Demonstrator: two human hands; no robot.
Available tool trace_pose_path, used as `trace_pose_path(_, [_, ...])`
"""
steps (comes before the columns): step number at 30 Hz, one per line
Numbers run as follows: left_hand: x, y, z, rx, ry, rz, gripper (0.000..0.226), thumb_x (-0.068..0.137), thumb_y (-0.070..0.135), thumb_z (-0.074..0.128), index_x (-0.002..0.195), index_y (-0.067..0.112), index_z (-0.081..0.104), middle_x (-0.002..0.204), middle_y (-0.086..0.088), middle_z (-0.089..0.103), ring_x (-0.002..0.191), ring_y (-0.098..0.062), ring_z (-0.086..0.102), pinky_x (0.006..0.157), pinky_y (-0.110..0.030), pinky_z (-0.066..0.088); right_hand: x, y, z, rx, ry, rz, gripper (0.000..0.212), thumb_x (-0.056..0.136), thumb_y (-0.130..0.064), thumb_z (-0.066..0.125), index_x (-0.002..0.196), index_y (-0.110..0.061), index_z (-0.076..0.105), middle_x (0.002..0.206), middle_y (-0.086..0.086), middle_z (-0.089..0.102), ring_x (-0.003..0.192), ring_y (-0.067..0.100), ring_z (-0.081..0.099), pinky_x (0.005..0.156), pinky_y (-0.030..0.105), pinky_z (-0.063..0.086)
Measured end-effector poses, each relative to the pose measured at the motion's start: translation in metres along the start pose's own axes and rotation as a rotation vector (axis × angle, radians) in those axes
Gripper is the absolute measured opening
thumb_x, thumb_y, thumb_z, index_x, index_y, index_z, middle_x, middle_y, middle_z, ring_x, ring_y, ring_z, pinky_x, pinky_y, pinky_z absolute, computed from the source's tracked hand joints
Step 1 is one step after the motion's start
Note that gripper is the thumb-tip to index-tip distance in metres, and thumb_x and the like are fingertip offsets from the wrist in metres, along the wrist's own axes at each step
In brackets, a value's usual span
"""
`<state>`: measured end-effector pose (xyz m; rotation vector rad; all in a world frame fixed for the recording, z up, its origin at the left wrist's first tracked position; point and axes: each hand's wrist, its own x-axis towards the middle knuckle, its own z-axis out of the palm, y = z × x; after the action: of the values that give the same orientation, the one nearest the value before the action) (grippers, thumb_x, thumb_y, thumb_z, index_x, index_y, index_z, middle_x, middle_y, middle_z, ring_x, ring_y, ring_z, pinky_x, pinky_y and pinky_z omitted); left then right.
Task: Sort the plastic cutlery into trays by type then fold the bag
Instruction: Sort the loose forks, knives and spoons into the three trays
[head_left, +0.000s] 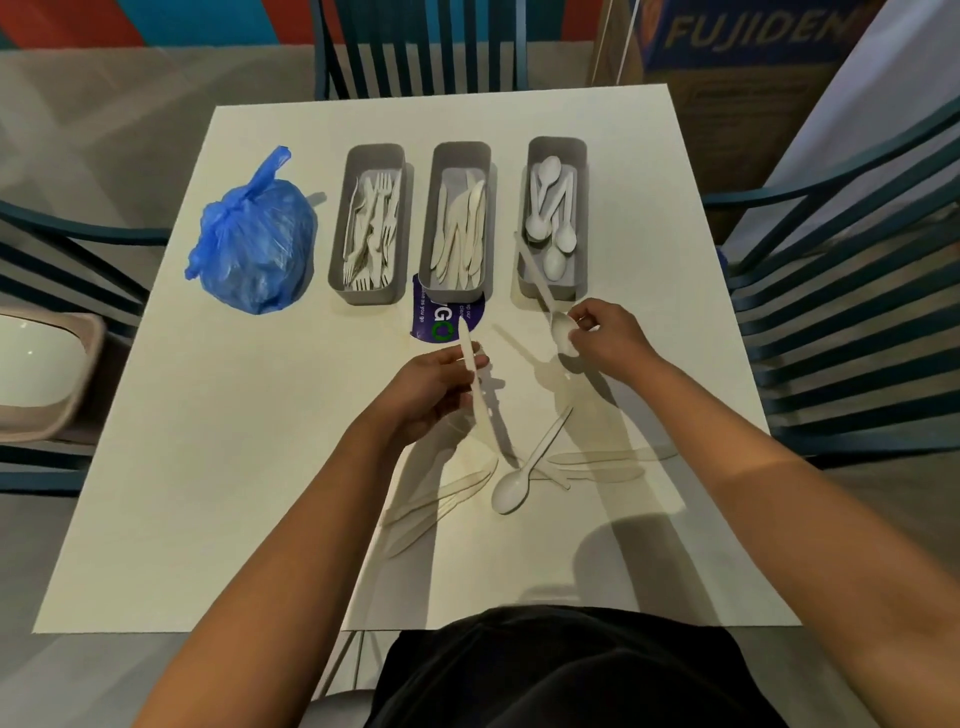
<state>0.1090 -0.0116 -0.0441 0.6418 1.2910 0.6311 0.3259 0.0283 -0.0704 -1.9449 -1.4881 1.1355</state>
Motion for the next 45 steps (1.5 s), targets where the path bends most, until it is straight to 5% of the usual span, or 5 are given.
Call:
trace_pose_path(10, [0.036,0.055,-0.009,-0.016,0.116,-0.013,0.03,0.099,0.006,0.031,0.083,0.01,0.056,0.048,0.006,0.042,0.037,-0.004,0.038,0.038,-0.015,0.037,0.022,-0.033,-0.007,0.13,0.041,0.203,0.03,0.087,0.003,0.042,0.113,-0.001,0.057,0.092,0.015,0.053,0.052,0.017,0.049,0.028,0.01,0.03])
trace_pose_path(25, [0.089,0.094,-0.038,0.227,0.233,0.123,0.027,0.097,-0.002,0.036,0.091,0.011,0.059,0.073,-0.003,0.057,0.053,-0.008,0.049,0.048,-0.018,0.037,0.079,-0.075,-0.003,0.066,0.135,0.3,0.031,0.086,-0.002,0.045,0.111,-0.002,0.061,0.108,0.019,0.063,0.081,0.027,0.056,0.076,0.032,0.053])
trace_pose_path(34, [0.116,0.144,-0.042,0.398,0.181,0.154,0.037,0.09,-0.012,0.04,0.123,-0.001,0.054,0.097,-0.016,0.063,0.062,-0.012,0.056,0.046,-0.015,0.047,0.103,-0.111,-0.007,-0.08,0.129,0.422,0.014,0.088,-0.001,0.048,0.099,0.002,0.056,0.072,0.012,0.056,0.054,0.022,0.059,0.054,0.02,0.044])
trace_pose_path(39, [0.128,0.167,-0.044,0.64,0.037,0.234,0.039,0.094,0.007,0.051,0.132,0.012,0.052,0.138,-0.013,0.049,0.119,-0.023,0.053,0.097,-0.029,0.045,0.109,-0.109,-0.01,-0.072,0.198,0.367,0.034,0.087,-0.011,0.054,0.12,-0.003,0.055,0.11,0.015,0.063,0.099,0.031,0.064,0.088,0.032,0.052])
trace_pose_path(45, [0.113,0.144,-0.055,0.576,0.114,0.232,0.034,0.093,0.003,0.046,0.125,0.007,0.057,0.091,-0.003,0.058,0.07,-0.009,0.05,0.062,-0.023,0.044,0.087,-0.089,0.001,-0.027,0.247,0.199,0.029,0.089,-0.014,0.056,0.117,-0.009,0.06,0.109,0.007,0.058,0.094,0.022,0.056,0.071,0.017,0.043])
